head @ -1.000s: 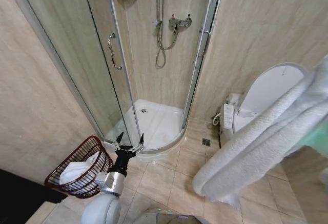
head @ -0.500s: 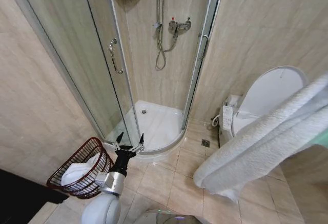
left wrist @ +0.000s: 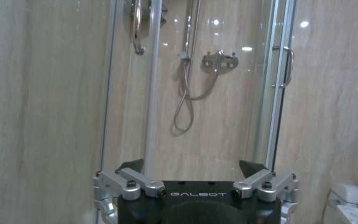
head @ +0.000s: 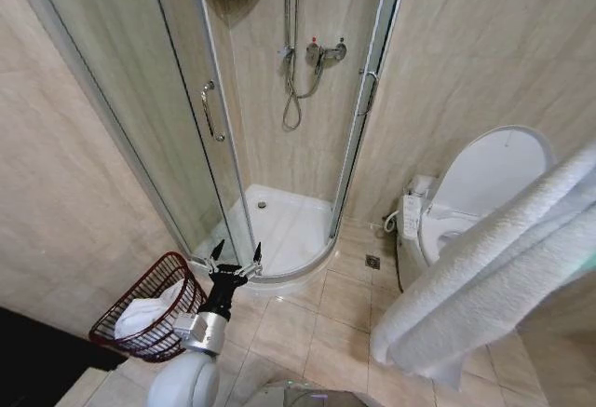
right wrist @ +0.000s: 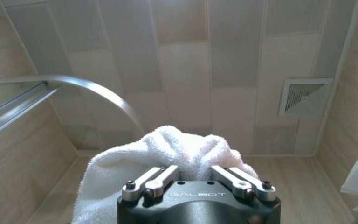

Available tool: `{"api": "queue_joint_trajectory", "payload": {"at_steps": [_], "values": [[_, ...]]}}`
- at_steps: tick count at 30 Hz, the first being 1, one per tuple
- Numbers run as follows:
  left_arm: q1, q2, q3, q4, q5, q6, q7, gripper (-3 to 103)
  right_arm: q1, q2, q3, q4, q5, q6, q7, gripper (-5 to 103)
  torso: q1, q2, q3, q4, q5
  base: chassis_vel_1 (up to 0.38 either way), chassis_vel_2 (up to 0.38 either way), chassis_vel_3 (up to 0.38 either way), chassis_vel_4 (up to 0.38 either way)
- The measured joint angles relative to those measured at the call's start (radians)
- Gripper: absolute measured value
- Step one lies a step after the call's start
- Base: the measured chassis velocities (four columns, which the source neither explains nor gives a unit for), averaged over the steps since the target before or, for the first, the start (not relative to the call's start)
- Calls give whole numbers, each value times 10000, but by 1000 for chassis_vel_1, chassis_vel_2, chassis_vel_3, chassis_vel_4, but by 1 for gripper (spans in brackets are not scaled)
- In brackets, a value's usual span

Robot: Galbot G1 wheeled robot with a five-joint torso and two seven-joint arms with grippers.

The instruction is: Discard the used towel into the hamper.

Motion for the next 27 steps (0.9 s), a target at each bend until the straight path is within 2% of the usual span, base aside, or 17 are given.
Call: {"api": "queue_joint_trajectory", "payload": {"at_steps": [27], "values": [[0,0,0,1,0,0,0,100,-6,59,-146,0,3,-43,-81,9,573,1255,683,0,0,0,0,0,0]]}}
